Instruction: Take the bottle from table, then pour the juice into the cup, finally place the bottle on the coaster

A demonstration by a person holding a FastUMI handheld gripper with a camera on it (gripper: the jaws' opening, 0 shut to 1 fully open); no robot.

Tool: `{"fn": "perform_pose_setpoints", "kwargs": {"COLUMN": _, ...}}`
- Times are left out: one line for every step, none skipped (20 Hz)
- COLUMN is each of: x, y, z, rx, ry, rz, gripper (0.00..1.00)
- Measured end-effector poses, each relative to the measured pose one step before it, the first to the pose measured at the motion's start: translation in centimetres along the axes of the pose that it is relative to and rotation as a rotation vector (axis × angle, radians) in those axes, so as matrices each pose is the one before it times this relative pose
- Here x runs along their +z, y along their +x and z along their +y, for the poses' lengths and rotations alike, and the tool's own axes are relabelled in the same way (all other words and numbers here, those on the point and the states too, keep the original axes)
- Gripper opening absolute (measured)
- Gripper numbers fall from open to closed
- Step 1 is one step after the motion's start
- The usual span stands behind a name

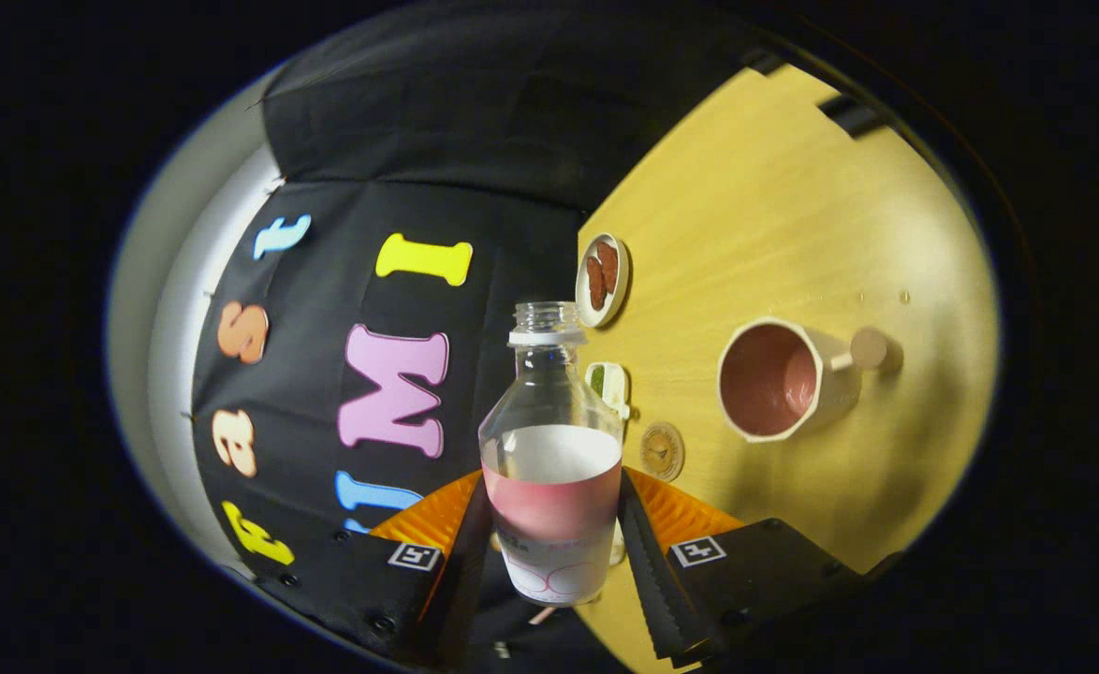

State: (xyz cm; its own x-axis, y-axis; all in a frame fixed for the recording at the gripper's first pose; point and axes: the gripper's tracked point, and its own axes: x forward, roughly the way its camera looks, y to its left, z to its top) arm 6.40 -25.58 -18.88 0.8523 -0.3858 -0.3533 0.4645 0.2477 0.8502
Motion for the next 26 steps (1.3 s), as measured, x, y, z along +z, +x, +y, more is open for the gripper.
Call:
{"fn": "perform_pose_setpoints", "kwargs": {"x": 0.32, "y": -0.389, "z": 0.612, "rx": 0.00379, "ry": -0.09754, "rz": -0.02501, "gripper": 0.74}}
{"fn": "perform_pose_setpoints", "kwargs": {"x": 0.535, "y": -0.244, "z": 0.543, "rx": 0.00458, "ry": -0.09791, "rz": -0.02656, "gripper": 0.74}}
{"fn": "perform_pose_setpoints", "kwargs": {"x": 0.798, "y": 0.035, "z": 0.625, "rx": 0.00169, "ry": -0.10062, "rz": -0.03397, "gripper": 0.74}}
{"fn": "perform_pose_setpoints", "kwargs": {"x": 1.005, "y": -0.079, "z": 0.569, "rx": -0.0005, "ry": -0.09791, "rz": -0.04297, "gripper": 0.74}}
{"fn": "perform_pose_setpoints", "kwargs": {"x": 1.113, "y": -0.468, "z": 0.918, "rx": 0.01174, "ry": -0.08339, "rz": -0.04833, "gripper": 0.74}}
{"fn": "perform_pose_setpoints", "kwargs": {"x": 0.825, "y": -0.225, "z": 0.9, "rx": 0.01748, "ry": -0.06866, "rz": -0.04368, "gripper": 0.74}}
{"fn": "perform_pose_setpoints", "kwargs": {"x": 0.653, "y": -0.111, "z": 1.02, "rx": 0.01679, "ry": -0.06679, "rz": -0.0388, "gripper": 0.73}}
{"fn": "perform_pose_setpoints", "kwargs": {"x": 0.672, "y": 0.186, "z": 1.016, "rx": 0.0241, "ry": -0.05775, "rz": -0.03968, "gripper": 0.74}}
{"fn": "perform_pose_setpoints", "kwargs": {"x": 0.605, "y": 0.348, "z": 1.236, "rx": 0.0256, "ry": -0.06083, "rz": -0.03491, "gripper": 0.73}}
{"fn": "perform_pose_setpoints", "kwargs": {"x": 0.113, "y": 0.562, "z": 0.95, "rx": 0.01836, "ry": -0.06535, "rz": -0.02244, "gripper": 0.73}}
{"fn": "perform_pose_setpoints", "kwargs": {"x": 0.036, "y": 0.416, "z": 0.844, "rx": 0.01933, "ry": -0.06659, "rz": -0.01805, "gripper": 0.73}}
{"fn": "perform_pose_setpoints", "kwargs": {"x": 0.103, "y": 0.374, "z": 1.015, "rx": 0.02325, "ry": -0.06459, "rz": -0.01594, "gripper": 0.73}}
{"fn": "perform_pose_setpoints", "kwargs": {"x": 0.136, "y": 0.276, "z": 1.069, "rx": 0.0239, "ry": -0.06566, "rz": -0.01654, "gripper": 0.74}}
{"fn": "perform_pose_setpoints", "kwargs": {"x": 0.112, "y": 0.318, "z": 0.882, "rx": 0.0216, "ry": -0.0628, "rz": -0.01729, "gripper": 0.74}}
{"fn": "perform_pose_setpoints", "kwargs": {"x": 0.267, "y": 0.384, "z": 1.018, "rx": 0.02522, "ry": -0.0541, "rz": -0.02067, "gripper": 0.74}}
{"fn": "perform_pose_setpoints", "kwargs": {"x": 0.306, "y": 0.622, "z": 1.049, "rx": 0.01732, "ry": -0.04464, "rz": -0.0218, "gripper": 0.74}}
{"fn": "perform_pose_setpoints", "kwargs": {"x": 0.1, "y": 0.484, "z": 0.941, "rx": 0.01528, "ry": -0.03283, "rz": -0.01506, "gripper": 0.74}}
{"fn": "perform_pose_setpoints", "kwargs": {"x": -0.071, "y": 0.491, "z": 0.832, "rx": 0.00884, "ry": -0.02192, "rz": -0.01028, "gripper": 0.74}}
{"fn": "perform_pose_setpoints", "kwargs": {"x": -0.37, "y": 0.59, "z": 0.739, "rx": 0.00459, "ry": -0.02027, "rz": -0.00526, "gripper": 0.74}}
{"fn": "perform_pose_setpoints", "kwargs": {"x": -0.413, "y": 0.503, "z": 0.723, "rx": 0.0022, "ry": -0.02466, "rz": -0.00493, "gripper": 0.74}}
{"fn": "perform_pose_setpoints", "kwargs": {"x": -0.469, "y": 0.75, "z": 0.611, "rx": -0.00077, "ry": -0.02727, "rz": -0.0045, "gripper": 0.74}}
{"fn": "perform_pose_setpoints", "kwargs": {"x": -0.546, "y": 0.49, "z": 0.642, "rx": 0.00029, "ry": -0.02556, "rz": -0.00258, "gripper": 0.74}}
{"fn": "perform_pose_setpoints", "kwargs": {"x": -0.817, "y": 0.779, "z": 0.91, "rx": 0.00724, "ry": -0.02001, "rz": 0.00031, "gripper": 0.74}}
{"fn": "perform_pose_setpoints", "kwargs": {"x": -1.1, "y": 0.731, "z": 0.834, "rx": 0.00842, "ry": -0.01319, "rz": 0.01044, "gripper": 0.74}}
{"fn": "perform_pose_setpoints", "kwargs": {"x": -1.213, "y": 0.644, "z": 0.842, "rx": 0.00665, "ry": -0.00625, "rz": 0.01713, "gripper": 0.74}}
{"fn": "perform_pose_setpoints", "kwargs": {"x": -1.269, "y": 0.568, "z": 0.691, "rx": 0.00525, "ry": -0.00452, "rz": 0.0177, "gripper": 0.74}}
